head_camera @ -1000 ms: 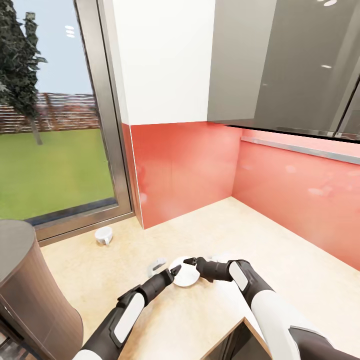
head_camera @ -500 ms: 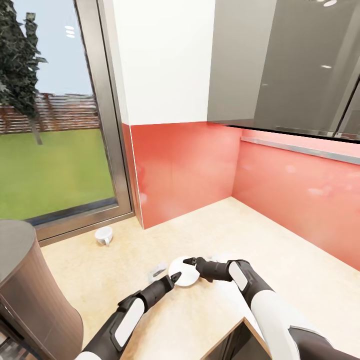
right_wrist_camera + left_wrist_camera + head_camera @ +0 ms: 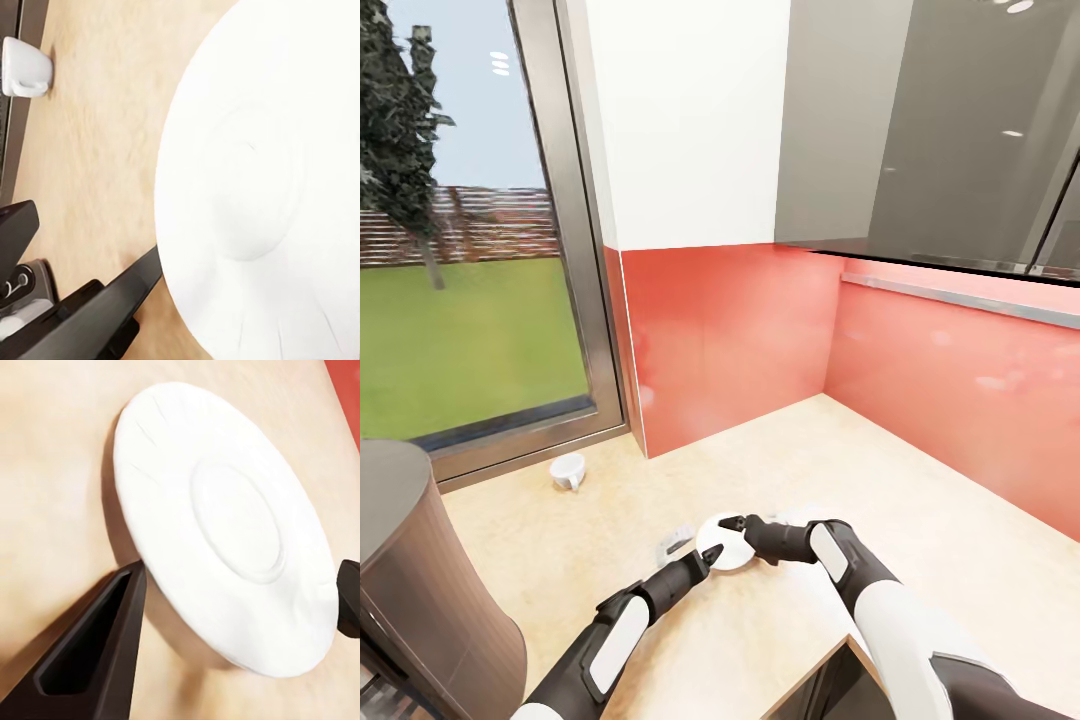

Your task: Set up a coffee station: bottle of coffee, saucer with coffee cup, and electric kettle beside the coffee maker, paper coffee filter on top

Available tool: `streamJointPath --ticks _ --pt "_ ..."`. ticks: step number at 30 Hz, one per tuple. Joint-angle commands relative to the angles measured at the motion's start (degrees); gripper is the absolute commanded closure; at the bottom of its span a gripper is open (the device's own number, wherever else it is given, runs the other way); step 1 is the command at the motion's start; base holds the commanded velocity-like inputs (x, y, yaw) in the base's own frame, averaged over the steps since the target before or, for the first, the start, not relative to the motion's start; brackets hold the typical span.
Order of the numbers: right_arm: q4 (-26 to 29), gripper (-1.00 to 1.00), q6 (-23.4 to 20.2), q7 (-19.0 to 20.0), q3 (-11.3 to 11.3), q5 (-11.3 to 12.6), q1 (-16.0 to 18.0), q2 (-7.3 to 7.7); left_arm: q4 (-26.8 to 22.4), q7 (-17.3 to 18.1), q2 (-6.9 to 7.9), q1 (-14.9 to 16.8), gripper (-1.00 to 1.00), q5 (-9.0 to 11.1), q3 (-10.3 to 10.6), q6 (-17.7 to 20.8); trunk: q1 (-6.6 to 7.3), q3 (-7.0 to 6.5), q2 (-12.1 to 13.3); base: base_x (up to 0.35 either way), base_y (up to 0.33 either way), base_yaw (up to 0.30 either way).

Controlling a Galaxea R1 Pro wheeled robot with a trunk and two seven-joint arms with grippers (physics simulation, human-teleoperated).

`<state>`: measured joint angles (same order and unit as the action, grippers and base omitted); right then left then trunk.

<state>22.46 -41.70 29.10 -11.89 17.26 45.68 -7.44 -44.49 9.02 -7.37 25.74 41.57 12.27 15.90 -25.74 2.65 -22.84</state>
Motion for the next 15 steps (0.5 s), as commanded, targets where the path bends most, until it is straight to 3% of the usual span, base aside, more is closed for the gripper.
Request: streamJointPath --ticks 1,15 --pt "-0.02 -1.00 -0.40 -0.10 -0.24 -0.56 0.02 -0.08 0.63 -0.05 -0.01 0.02 -1.00 0.50 0.03 0.52 -0.05 0.16 -0.09 0.000 0.000 0.000" --pt "-1.43 -1.00 -0.40 -0.10 -0.16 -0.65 0.02 -0.28 0.33 -0.12 -0.01 0.03 -1.00 0.62 -0.27 0.62 -0.05 0.16 -0.09 0.000 0.000 0.000"
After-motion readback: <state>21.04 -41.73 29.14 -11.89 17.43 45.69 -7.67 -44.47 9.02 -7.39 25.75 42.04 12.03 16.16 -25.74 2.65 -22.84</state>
